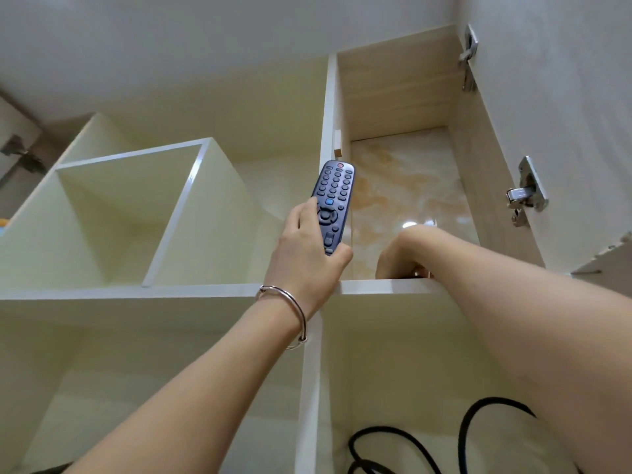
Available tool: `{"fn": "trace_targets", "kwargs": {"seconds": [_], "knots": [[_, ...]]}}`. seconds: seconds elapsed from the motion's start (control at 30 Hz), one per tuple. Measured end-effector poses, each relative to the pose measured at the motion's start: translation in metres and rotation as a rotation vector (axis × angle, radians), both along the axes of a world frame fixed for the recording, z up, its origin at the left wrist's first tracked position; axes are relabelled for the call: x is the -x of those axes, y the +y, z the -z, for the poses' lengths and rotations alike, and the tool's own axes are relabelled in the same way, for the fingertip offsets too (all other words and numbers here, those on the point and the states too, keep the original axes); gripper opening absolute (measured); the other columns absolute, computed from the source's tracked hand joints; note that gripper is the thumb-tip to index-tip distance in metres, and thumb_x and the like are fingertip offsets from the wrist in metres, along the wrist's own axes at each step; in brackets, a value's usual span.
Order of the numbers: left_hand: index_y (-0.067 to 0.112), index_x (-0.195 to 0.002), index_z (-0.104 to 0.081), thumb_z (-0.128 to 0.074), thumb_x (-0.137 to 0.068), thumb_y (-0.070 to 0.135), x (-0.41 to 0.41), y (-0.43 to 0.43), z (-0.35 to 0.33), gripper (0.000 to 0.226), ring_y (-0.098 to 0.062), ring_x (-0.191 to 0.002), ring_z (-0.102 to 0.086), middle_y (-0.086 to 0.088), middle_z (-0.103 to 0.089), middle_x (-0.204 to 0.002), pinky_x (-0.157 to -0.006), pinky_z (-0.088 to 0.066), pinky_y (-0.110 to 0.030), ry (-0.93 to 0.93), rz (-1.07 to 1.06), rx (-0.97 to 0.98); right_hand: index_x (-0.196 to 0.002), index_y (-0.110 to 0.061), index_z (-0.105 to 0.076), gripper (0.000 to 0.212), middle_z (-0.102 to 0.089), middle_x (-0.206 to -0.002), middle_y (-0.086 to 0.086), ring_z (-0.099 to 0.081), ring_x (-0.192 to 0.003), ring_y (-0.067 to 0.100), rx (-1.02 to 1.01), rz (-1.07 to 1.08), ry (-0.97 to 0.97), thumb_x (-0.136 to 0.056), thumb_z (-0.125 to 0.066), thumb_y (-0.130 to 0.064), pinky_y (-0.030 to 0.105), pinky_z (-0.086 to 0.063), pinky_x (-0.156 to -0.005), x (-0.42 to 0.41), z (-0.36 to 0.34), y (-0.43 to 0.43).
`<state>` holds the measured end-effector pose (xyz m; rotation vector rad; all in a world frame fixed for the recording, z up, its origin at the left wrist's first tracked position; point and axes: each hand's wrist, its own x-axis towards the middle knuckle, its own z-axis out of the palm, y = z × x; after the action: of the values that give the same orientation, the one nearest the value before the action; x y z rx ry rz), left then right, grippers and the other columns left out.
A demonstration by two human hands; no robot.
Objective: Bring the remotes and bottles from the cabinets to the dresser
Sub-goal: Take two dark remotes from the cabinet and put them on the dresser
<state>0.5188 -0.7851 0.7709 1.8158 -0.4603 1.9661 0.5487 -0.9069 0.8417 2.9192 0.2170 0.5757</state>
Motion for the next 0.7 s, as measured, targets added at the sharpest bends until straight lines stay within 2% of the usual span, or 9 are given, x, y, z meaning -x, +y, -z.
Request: {"fn": "trace_targets", "kwargs": {"seconds": [0.17,0.27,0.33,0.4,0.43,0.47,0.53,0.6,0.7], "knots": [[0.011,-0.142,-0.027,-0.055,-0.084,0.024,-0.006,-0.002,0.002,0.066,-0.023,-0.123,-0.044,-0.005,-0.033,-0.144,-0.097,-0.035,-0.027,0.028,0.011,0.101,-0.067,-0.013,-0.046,0.024,-0.041,-0.062,0.002,-0.037,-0.052,0.018,0.029,0.006,-0.007,-0.089,-0.045,-0.024,0.025,-0.034,-0.052,0.004,-0.002,0.005],[0.013,-0.140,-0.031,-0.056,-0.082,0.024,-0.012,-0.004,0.003,0.064,-0.022,-0.118,-0.049,-0.004,-0.035,-0.142,-0.091,-0.038,-0.025,-0.006,0.077,0.166,-0.068,-0.013,-0.049,0.025,-0.047,-0.066,0.002,-0.046,-0.063,0.022,0.055,-0.023,-0.050,-0.091,-0.045,-0.024,0.027,-0.038,-0.057,0.004,0.002,0.010],[0.015,-0.137,-0.036,-0.058,-0.081,0.024,-0.013,-0.005,0.004,0.061,-0.009,-0.102,-0.054,-0.002,-0.041,-0.138,-0.080,-0.037,-0.017,-0.045,0.158,0.229,-0.066,-0.014,-0.049,0.028,-0.049,-0.069,0.002,-0.050,-0.069,0.023,0.069,-0.053,-0.080,-0.093,-0.045,-0.023,0.028,-0.040,-0.061,0.004,0.006,0.010],[0.018,-0.136,-0.039,-0.060,-0.080,0.023,-0.014,-0.006,0.006,0.059,0.015,-0.078,-0.052,0.000,-0.044,-0.135,-0.063,-0.033,-0.008,-0.087,0.249,0.295,-0.066,-0.014,-0.049,0.029,-0.049,-0.069,0.001,-0.048,-0.060,0.019,0.066,-0.062,-0.091,-0.093,-0.045,-0.023,0.027,-0.038,-0.055,0.004,0.008,0.009],[0.019,-0.135,-0.040,-0.060,-0.080,0.023,-0.015,-0.006,0.007,0.059,0.025,-0.074,-0.048,0.001,-0.045,-0.135,-0.061,-0.035,-0.005,-0.111,0.302,0.323,-0.067,-0.013,-0.050,0.028,-0.050,-0.069,0.001,-0.047,-0.058,0.017,0.060,-0.058,-0.096,-0.093,-0.045,-0.023,0.026,-0.036,-0.054,0.006,0.009,0.009],[0.020,-0.135,-0.040,-0.061,-0.080,0.023,-0.016,-0.006,0.007,0.060,0.028,-0.075,-0.047,0.002,-0.045,-0.134,-0.067,-0.039,-0.006,-0.132,0.351,0.345,-0.068,-0.013,-0.050,0.028,-0.050,-0.069,0.001,-0.046,-0.058,0.016,0.053,-0.048,-0.097,-0.093,-0.045,-0.024,0.025,-0.036,-0.053,0.008,0.009,0.008],[0.022,-0.135,-0.039,-0.061,-0.079,0.024,-0.017,-0.007,0.008,0.060,0.010,-0.085,-0.051,0.004,-0.045,-0.133,-0.080,-0.045,-0.021,-0.153,0.396,0.380,-0.066,-0.013,-0.049,0.031,-0.048,-0.067,0.001,-0.044,-0.056,0.015,0.061,-0.021,-0.096,-0.094,-0.043,-0.024,0.024,-0.034,-0.052,0.011,0.009,0.010],[0.022,-0.135,-0.038,-0.061,-0.079,0.025,-0.018,-0.008,0.009,0.060,-0.001,-0.090,-0.048,0.005,-0.045,-0.132,-0.082,-0.044,-0.023,-0.155,0.400,0.403,-0.064,-0.012,-0.047,0.034,-0.046,-0.066,0.002,-0.042,-0.055,0.015,0.081,0.012,-0.111,-0.095,-0.041,-0.023,0.024,-0.033,-0.052,0.011,0.010,0.012],[0.022,-0.134,-0.038,-0.062,-0.078,0.028,-0.020,-0.008,0.010,0.061,0.000,-0.084,-0.048,0.006,-0.044,-0.128,-0.080,-0.042,-0.022,-0.162,0.405,0.399,-0.061,-0.010,-0.044,0.035,-0.043,-0.066,0.004,-0.039,-0.055,0.016,0.066,0.017,-0.141,-0.095,-0.038,-0.013,0.024,-0.032,-0.051,0.007,0.011,0.018]]}}
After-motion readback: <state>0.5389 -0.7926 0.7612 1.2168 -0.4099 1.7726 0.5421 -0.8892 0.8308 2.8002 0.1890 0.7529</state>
